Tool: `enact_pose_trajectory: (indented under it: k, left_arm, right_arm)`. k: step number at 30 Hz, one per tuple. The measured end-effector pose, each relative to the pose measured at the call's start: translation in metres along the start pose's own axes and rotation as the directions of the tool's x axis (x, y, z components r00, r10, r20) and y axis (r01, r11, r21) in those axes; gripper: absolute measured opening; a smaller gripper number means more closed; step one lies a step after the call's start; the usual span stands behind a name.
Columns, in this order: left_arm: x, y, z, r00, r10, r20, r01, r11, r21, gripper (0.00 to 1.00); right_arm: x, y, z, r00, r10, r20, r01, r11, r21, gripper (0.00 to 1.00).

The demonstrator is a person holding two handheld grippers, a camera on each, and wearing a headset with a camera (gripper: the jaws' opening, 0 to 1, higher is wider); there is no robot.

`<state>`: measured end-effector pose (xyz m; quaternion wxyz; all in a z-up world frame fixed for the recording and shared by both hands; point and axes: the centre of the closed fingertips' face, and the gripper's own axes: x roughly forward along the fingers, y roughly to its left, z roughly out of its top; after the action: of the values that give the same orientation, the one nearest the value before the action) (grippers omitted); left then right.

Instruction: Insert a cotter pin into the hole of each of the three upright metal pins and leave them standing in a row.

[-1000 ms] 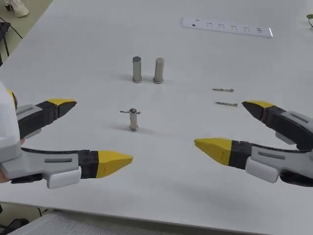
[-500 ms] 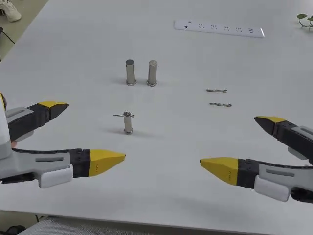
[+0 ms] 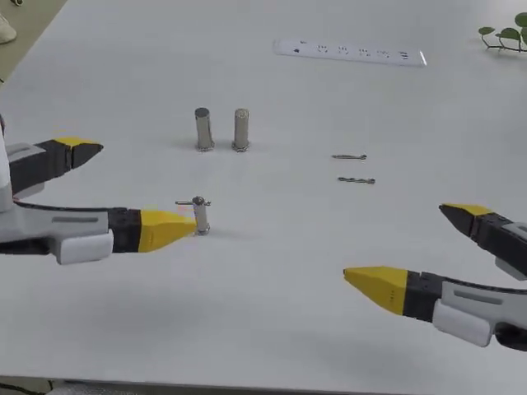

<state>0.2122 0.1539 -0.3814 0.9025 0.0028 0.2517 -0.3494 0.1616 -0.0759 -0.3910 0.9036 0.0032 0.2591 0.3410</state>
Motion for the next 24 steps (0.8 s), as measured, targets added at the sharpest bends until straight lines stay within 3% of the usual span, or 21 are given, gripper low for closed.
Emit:
enact_pose_trajectory:
  k: [4, 8, 14, 24]
  left_arm:
    - [0.012, 0.011, 0.012, 1.0, 0.006, 0.002, -0.006, 1.0, 0.026, 0.99]
    - [0.022, 0.023, 0.016, 0.9993, 0.03, -0.023, -0.029, 0.998, 0.059, 0.97]
    - [0.039, 0.036, 0.029, 0.9992, 0.041, 0.003, -0.041, 0.998, 0.056, 0.97]
    - [0.065, 0.056, 0.032, 0.9967, 0.081, -0.014, -0.079, 0.995, 0.065, 0.92]
  right_arm:
    - [-0.002, -0.002, -0.001, 1.0, -0.008, -0.004, 0.008, 1.0, 0.0, 0.95]
    - [-0.003, -0.003, -0.002, 0.9999, -0.013, -0.01, 0.013, 1.0, -0.002, 0.95]
    - [-0.004, -0.003, -0.003, 0.9998, -0.018, -0.009, 0.018, 1.0, -0.007, 0.94]
    - [-0.007, -0.009, -0.009, 0.999, -0.041, -0.02, 0.041, 0.999, 0.012, 0.93]
